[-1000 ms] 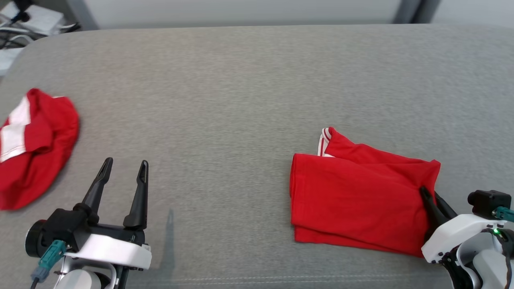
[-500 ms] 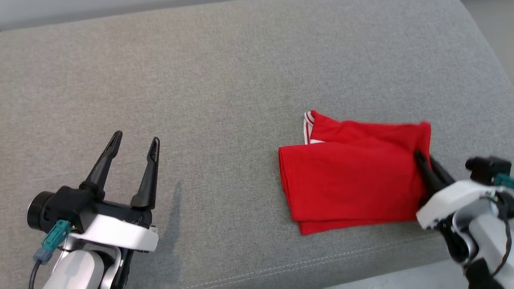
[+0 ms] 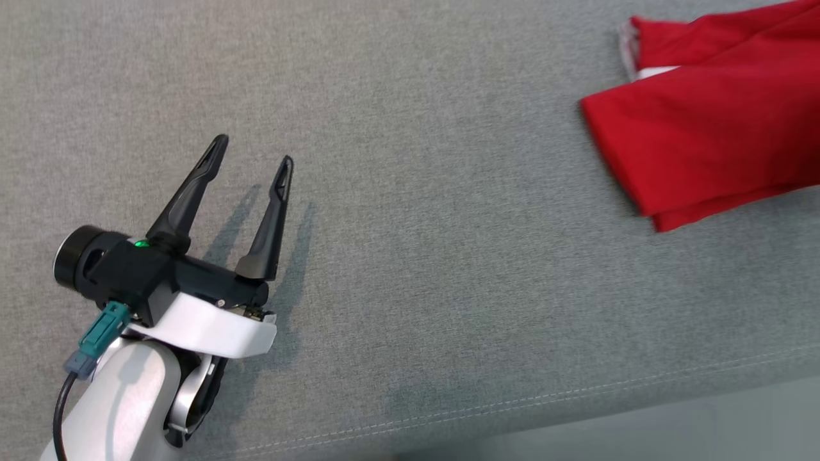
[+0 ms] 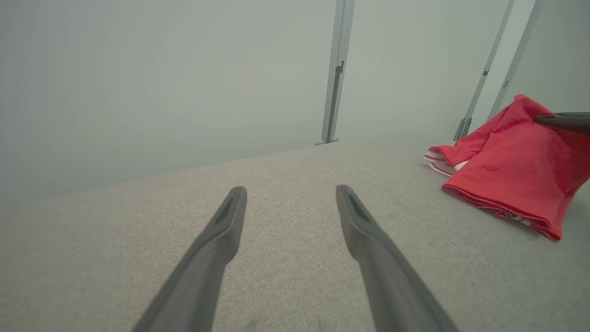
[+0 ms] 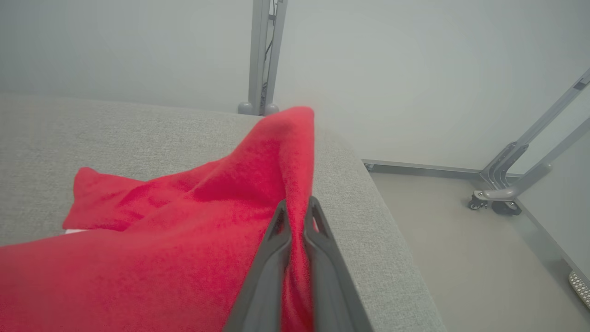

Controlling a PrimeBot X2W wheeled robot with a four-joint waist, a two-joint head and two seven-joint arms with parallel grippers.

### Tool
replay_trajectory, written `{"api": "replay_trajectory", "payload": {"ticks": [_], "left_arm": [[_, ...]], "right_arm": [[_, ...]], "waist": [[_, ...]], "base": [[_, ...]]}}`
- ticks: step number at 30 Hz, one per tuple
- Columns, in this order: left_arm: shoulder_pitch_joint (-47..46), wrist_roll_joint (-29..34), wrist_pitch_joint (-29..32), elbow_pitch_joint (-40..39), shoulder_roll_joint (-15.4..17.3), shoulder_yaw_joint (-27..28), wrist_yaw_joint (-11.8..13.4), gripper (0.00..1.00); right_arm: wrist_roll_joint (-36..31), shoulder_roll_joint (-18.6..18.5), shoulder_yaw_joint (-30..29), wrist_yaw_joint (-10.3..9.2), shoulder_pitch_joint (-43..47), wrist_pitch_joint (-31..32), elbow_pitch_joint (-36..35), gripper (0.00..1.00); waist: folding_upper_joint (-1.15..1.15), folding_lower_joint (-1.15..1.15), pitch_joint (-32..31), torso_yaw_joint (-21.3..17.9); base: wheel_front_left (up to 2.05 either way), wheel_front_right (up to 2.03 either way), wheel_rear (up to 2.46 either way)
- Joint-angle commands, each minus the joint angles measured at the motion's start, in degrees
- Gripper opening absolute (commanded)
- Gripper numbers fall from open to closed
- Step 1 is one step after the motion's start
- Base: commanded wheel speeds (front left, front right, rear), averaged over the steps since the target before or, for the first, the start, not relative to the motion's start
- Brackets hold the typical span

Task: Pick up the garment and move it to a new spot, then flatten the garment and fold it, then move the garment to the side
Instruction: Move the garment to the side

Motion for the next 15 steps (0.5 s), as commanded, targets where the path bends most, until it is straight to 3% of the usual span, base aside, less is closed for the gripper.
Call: {"api": "replay_trajectory", "payload": {"ticks": [1,4,5,6,15], "left_arm": [[-2.58,1.25,0.47,-1.90,1.74,1.65,-0.59,1.00],[-3.90,1.66,0.61,-2.18,1.94,1.35,-0.86,1.00],[-4.25,1.79,0.66,-2.26,2.02,1.26,-0.94,1.00],[-4.50,1.86,0.65,-2.25,2.08,1.19,-1.00,1.00],[-4.67,1.55,0.17,-1.12,2.11,1.16,-0.84,1.00]], "right_arm": [[-0.66,-2.35,-0.44,-0.17,-0.32,-0.76,0.72,0.00],[-1.94,-3.52,-1.94,-0.17,-2.45,-0.80,3.58,0.00],[-2.42,-3.84,-2.69,-0.17,-3.09,-0.80,4.64,0.36],[-2.75,-3.81,-3.60,-0.17,-3.62,-0.81,5.42,1.00],[-8.25,-1.63,-12.74,-0.17,-2.52,-0.82,3.11,1.00]], "waist": [[0.00,0.00,1.93,0.99],[0.00,0.00,3.38,1.33],[0.00,0.00,3.73,1.38],[0.00,0.00,3.89,1.40],[0.00,0.00,2.11,0.66]], "base": [[0.00,0.00,0.00],[0.00,0.00,0.00],[0.00,0.00,0.00],[0.00,0.00,0.00],[0.00,0.00,0.00]]}}
